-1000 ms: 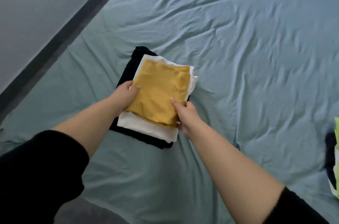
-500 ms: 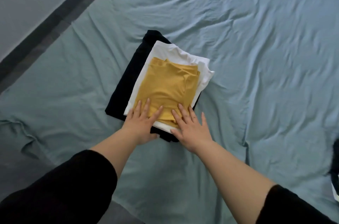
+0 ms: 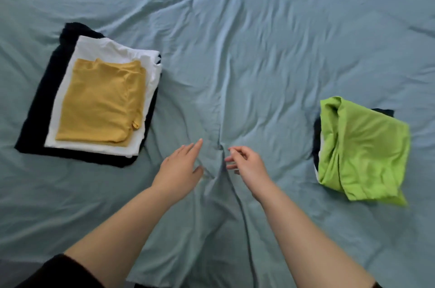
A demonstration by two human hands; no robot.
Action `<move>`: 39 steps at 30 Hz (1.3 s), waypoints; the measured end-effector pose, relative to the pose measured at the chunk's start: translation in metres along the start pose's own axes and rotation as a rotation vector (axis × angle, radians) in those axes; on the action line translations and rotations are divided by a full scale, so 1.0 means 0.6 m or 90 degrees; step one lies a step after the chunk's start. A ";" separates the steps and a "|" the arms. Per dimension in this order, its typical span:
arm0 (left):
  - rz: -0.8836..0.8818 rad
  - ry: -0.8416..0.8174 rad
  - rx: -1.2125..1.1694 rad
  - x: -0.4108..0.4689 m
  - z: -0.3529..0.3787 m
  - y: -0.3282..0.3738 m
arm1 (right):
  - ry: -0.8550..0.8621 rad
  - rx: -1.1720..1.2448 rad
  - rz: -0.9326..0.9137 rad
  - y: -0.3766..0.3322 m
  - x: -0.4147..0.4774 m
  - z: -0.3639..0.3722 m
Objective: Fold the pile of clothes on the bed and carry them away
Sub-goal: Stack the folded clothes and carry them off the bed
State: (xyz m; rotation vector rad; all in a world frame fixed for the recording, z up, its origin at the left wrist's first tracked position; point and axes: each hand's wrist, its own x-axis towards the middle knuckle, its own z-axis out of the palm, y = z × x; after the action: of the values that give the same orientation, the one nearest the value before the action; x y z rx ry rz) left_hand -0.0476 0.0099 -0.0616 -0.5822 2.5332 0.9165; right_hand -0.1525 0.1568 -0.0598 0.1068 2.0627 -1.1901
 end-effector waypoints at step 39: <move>-0.299 -0.031 -0.545 0.214 0.376 0.582 | 0.201 0.173 0.181 0.344 0.084 -0.699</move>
State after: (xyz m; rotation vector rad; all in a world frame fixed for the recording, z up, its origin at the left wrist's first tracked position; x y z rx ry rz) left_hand -0.2825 0.3736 -0.1067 -1.2944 1.7280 1.7557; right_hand -0.3376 0.5852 -0.1151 0.7339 2.0475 -1.3293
